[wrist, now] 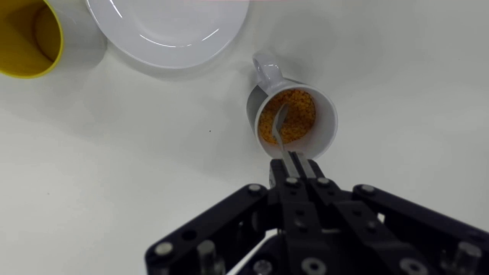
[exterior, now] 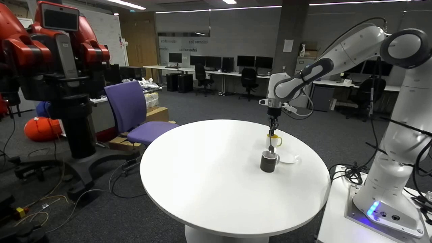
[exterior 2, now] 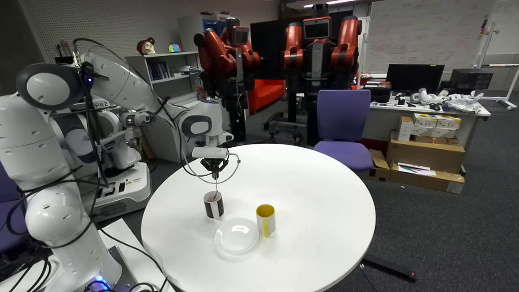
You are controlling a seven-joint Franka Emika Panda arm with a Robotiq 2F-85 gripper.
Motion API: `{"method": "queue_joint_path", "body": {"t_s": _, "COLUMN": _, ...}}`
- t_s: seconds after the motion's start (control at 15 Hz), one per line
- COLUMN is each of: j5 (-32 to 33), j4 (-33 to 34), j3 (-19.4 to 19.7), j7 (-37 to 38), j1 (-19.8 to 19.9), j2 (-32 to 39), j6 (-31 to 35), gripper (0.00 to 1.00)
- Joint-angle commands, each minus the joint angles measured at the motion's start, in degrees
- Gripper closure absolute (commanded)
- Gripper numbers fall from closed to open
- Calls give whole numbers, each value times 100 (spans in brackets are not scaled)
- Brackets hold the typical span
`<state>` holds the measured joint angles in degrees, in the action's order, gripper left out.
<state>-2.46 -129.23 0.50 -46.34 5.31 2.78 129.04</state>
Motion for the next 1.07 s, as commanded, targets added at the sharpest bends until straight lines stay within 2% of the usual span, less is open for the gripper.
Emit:
{"method": "queue_joint_path", "body": {"t_s": 0.0, "j5": -61, "j4": 82, "j3": 96, "j7": -30, "j1": -31, "j2": -272, "j6": -200, "gripper": 100}}
{"method": "queue_joint_path", "body": {"t_s": 0.2, "j5": -247, "j4": -16, "j3": 187, "j7": -3, "j1": 11, "j2": -476, "j6": -79, "gripper": 100}}
{"method": "queue_joint_path", "body": {"t_s": 0.53, "j5": -1087, "j4": -347, "j3": 496, "j7": 19, "j1": 64, "j2": -903, "j6": 153, "gripper": 100}}
{"method": "queue_joint_path", "body": {"t_s": 1.0, "j5": -1581, "j4": -1260, "j3": 1174, "j7": 135, "j1": 307, "j2": -1590, "j6": 512, "gripper": 100}}
